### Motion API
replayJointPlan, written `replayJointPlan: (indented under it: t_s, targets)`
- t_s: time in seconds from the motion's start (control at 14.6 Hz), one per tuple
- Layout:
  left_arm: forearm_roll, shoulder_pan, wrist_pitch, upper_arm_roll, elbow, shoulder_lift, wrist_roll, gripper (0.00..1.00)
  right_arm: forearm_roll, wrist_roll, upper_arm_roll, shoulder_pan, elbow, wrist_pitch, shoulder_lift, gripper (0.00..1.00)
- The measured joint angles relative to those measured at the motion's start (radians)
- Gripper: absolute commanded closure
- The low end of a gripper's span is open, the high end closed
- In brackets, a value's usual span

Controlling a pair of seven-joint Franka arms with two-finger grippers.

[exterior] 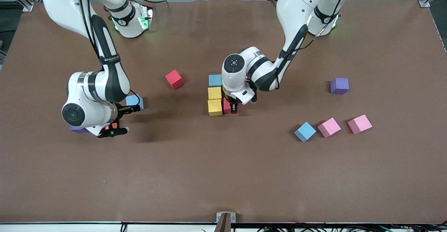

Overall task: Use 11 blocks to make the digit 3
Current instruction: 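Place the red block with the left gripper while the right gripper reaches blue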

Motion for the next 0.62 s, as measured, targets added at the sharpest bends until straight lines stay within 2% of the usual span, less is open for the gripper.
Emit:
replayJointPlan:
  t_s: [0.41,0.48,0.55,0.62]
  targets:
    - [0.000,-0.001,0.000,0.000,0.021,0.013,0.000,0.75,-0.013,-0.131,0.002,0.000,-0.093,0.115,-0.001,0.00]
    - [0.001,-0.001,0.000,0.000,0.021,0.013,0.000,0.66,-0.013,-0.139,0.003,0.000,-0.105,0.123,-0.001,0.00]
    - [0.002,-0.001,0.000,0.000,0.022,0.013,0.000,0.53,-0.013,-0.144,0.004,0.000,-0.113,0.124,-0.001,0.00]
    - [0.002,-0.001,0.000,0.000,0.022,0.014,0.000,0.30,-0.013,-0.147,0.006,0.000,-0.121,0.124,-0.004,0.00]
